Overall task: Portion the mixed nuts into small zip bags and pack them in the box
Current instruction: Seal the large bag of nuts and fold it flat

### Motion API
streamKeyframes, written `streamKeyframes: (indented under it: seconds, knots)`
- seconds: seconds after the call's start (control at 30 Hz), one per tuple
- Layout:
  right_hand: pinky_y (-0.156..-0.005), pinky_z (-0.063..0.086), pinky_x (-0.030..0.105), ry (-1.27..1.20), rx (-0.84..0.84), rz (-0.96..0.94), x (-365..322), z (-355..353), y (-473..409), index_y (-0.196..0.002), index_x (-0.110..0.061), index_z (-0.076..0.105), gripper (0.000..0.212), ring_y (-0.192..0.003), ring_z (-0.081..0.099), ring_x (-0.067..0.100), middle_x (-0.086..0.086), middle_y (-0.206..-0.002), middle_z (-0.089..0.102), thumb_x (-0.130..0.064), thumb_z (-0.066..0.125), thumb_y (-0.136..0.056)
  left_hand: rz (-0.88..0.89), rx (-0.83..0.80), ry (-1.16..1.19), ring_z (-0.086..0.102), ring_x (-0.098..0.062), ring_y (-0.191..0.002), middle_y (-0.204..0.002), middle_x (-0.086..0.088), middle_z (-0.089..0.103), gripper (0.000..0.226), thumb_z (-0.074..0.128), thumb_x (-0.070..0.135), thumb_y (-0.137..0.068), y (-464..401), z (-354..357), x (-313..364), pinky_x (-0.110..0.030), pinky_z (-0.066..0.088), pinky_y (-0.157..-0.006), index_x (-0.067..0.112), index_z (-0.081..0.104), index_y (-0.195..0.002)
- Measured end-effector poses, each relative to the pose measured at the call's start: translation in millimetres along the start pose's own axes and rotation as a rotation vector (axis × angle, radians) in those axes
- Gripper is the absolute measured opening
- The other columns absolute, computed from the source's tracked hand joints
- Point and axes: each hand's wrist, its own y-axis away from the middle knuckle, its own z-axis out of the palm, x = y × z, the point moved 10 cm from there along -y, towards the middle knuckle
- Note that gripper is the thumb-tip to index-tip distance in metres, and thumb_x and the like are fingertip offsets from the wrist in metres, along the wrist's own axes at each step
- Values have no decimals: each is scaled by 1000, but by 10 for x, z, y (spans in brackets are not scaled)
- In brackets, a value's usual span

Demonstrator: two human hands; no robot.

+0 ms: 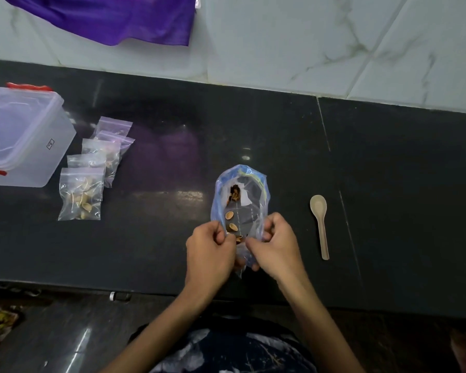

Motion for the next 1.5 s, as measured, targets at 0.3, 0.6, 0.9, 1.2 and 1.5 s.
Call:
streamKeyframes:
  seconds: [0.3, 0.6, 0.9, 1.2, 1.5]
  knots:
    - [-73, 52, 29, -84, -22, 97, -183, -401, -66, -110, -24, 46, 44, -89, 58, 11, -3, -99, 57, -54, 61, -82, 88, 202, -41, 56, -22, -66, -72, -2, 57, 32, 60, 49, -83, -176, -583, 231, -42, 52, -62, 21, 47, -75]
    - [-80, 52, 27, 101, -658, 101, -675, 159, -884, -118, -5, 62, 43, -88, 60, 13, 6, -101, 63, -36, 61, -88, -201, -598, -179, 66, -18, -90, -107, -9, 70, 32, 64, 35, -88, -880, 51, 423, -28, 53, -67, 11, 67, -109]
    - [-76, 49, 34, 791, -134, -292, -1057, 214, -727, -114, -13, 53, 24, -92, 59, 20, 7, -107, 55, -16, 57, -91, 459, -173, -638, 56, -15, -66, -74, 3, 56, 12, 62, 22, -89, -859, 59, 946, -26, 45, -56, 13, 57, -82]
    - [-84, 49, 30, 355, -380, -88, -861, 115, -659, -121, -14, 55, 42, -89, 56, 11, -2, -100, 57, -46, 48, -94, 238, -401, -396, 64, -18, -86, -93, 1, 66, 38, 66, 49, -83, -991, 29, 636, -29, 53, -72, 15, 62, -100]
    - [-75, 53, 28, 339, -280, -110, -887, 54, -653, -99, -15, 70, 17, -86, 65, 13, 3, -93, 70, -16, 70, -83, 397, -199, -768, 60, -14, -61, -71, -2, 63, 19, 59, 17, -91, -843, -38, 831, -25, 48, -52, 8, 65, -75]
